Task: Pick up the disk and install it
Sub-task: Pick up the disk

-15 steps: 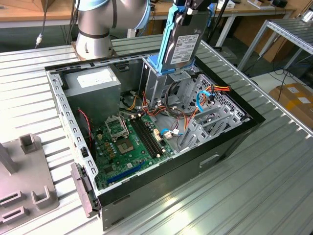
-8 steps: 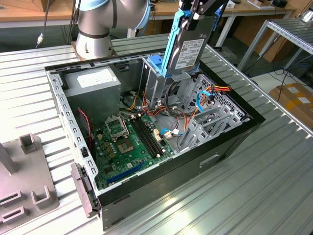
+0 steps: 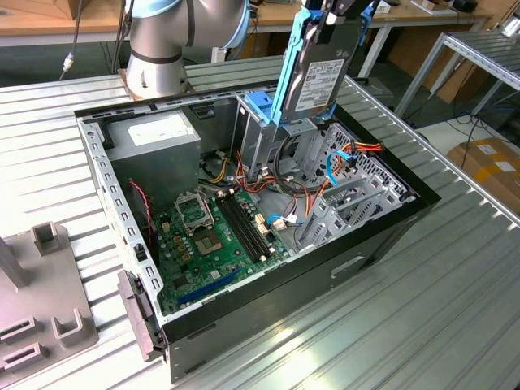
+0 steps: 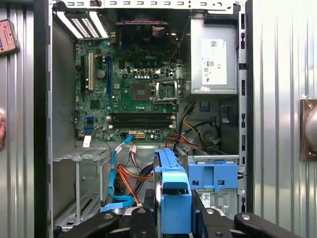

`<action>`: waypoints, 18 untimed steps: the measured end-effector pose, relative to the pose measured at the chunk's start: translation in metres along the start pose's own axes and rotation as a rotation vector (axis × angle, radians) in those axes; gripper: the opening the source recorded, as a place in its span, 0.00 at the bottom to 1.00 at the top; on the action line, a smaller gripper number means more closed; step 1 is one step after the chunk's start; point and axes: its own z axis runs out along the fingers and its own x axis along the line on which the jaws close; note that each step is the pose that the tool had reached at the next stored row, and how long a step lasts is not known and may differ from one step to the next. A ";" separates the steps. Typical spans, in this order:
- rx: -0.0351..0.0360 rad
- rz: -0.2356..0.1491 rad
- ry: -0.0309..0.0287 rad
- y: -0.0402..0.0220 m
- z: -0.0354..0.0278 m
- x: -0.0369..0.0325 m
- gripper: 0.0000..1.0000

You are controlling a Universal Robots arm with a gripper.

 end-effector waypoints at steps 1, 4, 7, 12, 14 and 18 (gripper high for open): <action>0.0000 0.000 0.0000 -0.0001 -0.0003 0.0000 0.36; 0.0000 0.000 0.0000 -0.0001 -0.0007 0.0000 0.36; 0.0000 0.000 -0.0001 -0.0035 -0.0008 0.0000 0.36; 0.0000 0.000 0.0000 -0.0181 -0.0010 -0.0002 0.36; 0.0001 0.000 -0.0001 -0.0226 -0.0011 -0.0003 0.36; 0.0000 0.000 -0.0001 -0.0235 -0.0011 0.0021 0.36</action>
